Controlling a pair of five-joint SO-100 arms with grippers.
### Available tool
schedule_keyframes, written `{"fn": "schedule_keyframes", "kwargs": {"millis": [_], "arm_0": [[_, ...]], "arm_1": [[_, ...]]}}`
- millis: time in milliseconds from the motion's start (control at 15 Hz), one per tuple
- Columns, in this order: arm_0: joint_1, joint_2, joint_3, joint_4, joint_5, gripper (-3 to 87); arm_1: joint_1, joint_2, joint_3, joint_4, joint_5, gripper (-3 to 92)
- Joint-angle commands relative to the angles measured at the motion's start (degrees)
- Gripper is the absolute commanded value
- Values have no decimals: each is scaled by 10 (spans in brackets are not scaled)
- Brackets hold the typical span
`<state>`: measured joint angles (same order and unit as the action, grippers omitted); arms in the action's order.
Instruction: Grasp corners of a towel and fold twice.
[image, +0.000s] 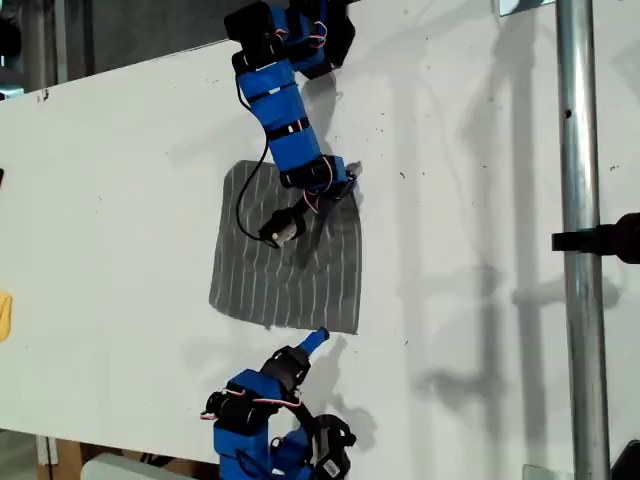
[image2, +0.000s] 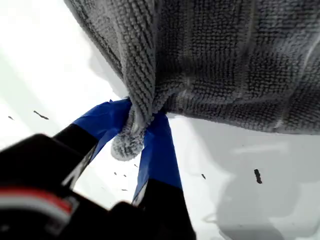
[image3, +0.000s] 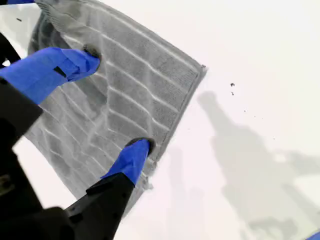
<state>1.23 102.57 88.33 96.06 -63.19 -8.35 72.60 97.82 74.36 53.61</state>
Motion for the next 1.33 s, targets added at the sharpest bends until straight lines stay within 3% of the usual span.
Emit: {"fn": "schedule_keyframes", "kwargs": {"millis": [0,333,600,1067,1267], "arm_0": [[6,-35,-31,-8,9,305],[-1,-179,-42,-91,0,307],[-1,-330,-149,-112,-6,308],[6,-352,-86,-154,-57,250],[0,-349,4,-259,-69,216]], "arm_1": [[6,6,-25,18,-6,-2],[7,6,-91,69,-7,-2],[4,6,-124,82,-3,-2],[2,7,-132,85,-2,-2],[3,15,-132,90,-2,-2]]}}
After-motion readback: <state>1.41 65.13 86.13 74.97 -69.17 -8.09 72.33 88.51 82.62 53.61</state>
